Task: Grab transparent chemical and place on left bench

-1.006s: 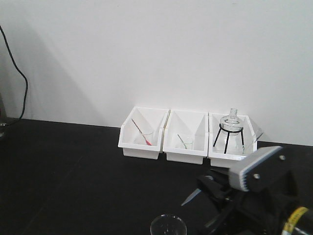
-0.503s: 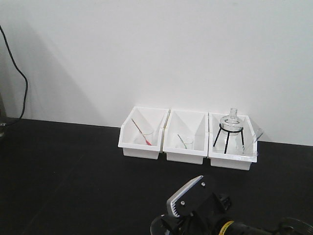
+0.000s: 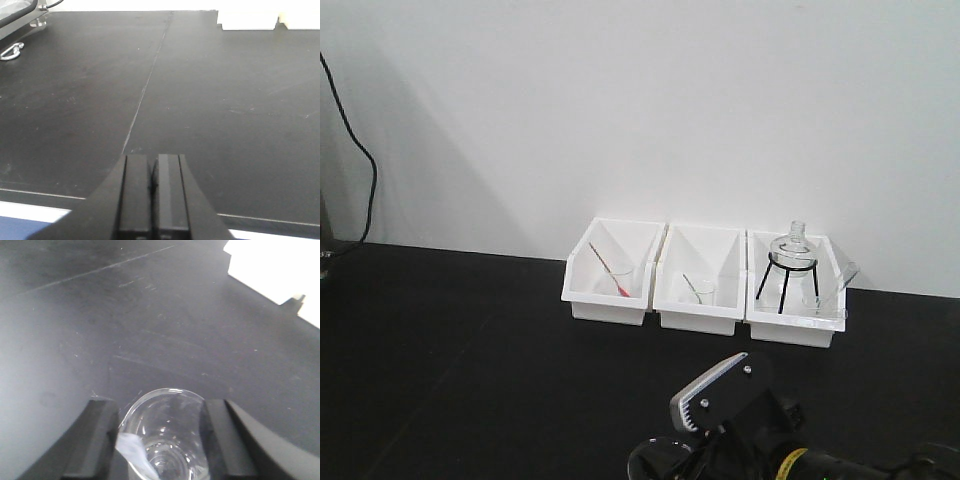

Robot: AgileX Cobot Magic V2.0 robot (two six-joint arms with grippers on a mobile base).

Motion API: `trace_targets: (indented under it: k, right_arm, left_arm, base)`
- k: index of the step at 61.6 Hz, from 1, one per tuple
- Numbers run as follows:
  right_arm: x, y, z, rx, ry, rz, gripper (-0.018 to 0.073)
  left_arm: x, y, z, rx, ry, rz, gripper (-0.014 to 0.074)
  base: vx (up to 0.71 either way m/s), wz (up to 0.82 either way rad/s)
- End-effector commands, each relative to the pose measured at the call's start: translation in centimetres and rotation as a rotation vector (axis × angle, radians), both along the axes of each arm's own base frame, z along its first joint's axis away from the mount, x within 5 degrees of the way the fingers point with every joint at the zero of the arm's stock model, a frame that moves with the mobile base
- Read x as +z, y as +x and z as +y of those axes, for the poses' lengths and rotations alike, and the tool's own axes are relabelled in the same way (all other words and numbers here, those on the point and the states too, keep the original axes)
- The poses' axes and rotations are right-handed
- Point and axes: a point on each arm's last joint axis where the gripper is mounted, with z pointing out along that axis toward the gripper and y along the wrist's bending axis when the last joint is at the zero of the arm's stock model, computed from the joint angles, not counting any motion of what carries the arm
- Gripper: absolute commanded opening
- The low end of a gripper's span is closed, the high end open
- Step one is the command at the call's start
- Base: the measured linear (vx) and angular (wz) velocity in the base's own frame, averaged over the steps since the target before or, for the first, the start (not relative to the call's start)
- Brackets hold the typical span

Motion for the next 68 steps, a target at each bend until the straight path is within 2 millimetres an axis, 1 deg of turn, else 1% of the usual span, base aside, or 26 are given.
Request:
trace_targets:
  k: [1,8,15,26,38,45,49,54,61,64,68]
  right_arm:
    - [4.7,-1.1,-0.8,-0.004,0.091,-0.122,0.046]
    - [7.6,-3.5,-3.0,-0.042,0.078,-0.133,0.0459]
    - [9.6,-5.7,-4.9,-0.072,0.081,-0.144,0.0459]
    - [11.2,-8.3,-7.1,-0.11,0.074,-0.133,0.0459]
    - [12.4,-9.9,-8.3,-0.117,0.106,-0.174,0.0459]
    - [12.6,-10.1,-8.4,-0.117,0.113,-0.184,0.0459]
    - [12.6,-10.1,-8.5,-0.113,0.089,-0.205,0.0455]
    - [12.3,-10.3,-9.3,-0.132,0.049,-0.251,0.0433]
    - [11.2,-11.4,-11.9,-0.241,0.121,-0.297,0.0372]
    - [10.0,-12.2,-13.5,-0.327,0.137,-0.313,0.034]
    - [8.8,-13.9,-15.4,-0.429,0.149,-0.36,0.0294]
  left_arm:
    - [0.3,-0.1,0.0,-0.001,-0.014,-0.081,-0.0004]
    - [0.3,-0.1,0.0,-0.001,-0.014,-0.081,-0.0004]
    - [0.3,-0.1,0.0,-0.001,-0.014,-0.081,-0.0004]
    - [0.3,-0.1,0.0,-0.001,-0.014,-0.081,-0.0004]
    - [0.3,-0.1,0.0,-0.001,-0.014,-0.081,-0.0004]
    - [0.3,-0.1,0.0,-0.001,-0.014,-0.081,-0.0004]
    - [0.3,-0.1,0.0,-0.001,-0.014,-0.081,-0.0004]
    - [0.3,-0.1,0.0,-0.001,-0.014,-0.081,-0.0004]
    - [0.3,-0.1,0.0,-0.001,-0.014,-0.081,-0.0004]
    - [0.3,-0.1,0.0,-0.001,-0.014,-0.081,-0.0004]
    - [0.3,-0.1,0.0,-0.001,-0.014,-0.081,-0.0004]
  base:
    - [0.0,0.0]
    - [0.0,0.0]
    - [0.0,0.0]
    - [0.0,0.0]
    - [0.0,0.0]
    - [0.0,0.0]
    - [0.0,0.0]
    - [0.0,0.0]
    - [0.0,0.0]
    - [0.0,0.0]
    - [0.0,0.0]
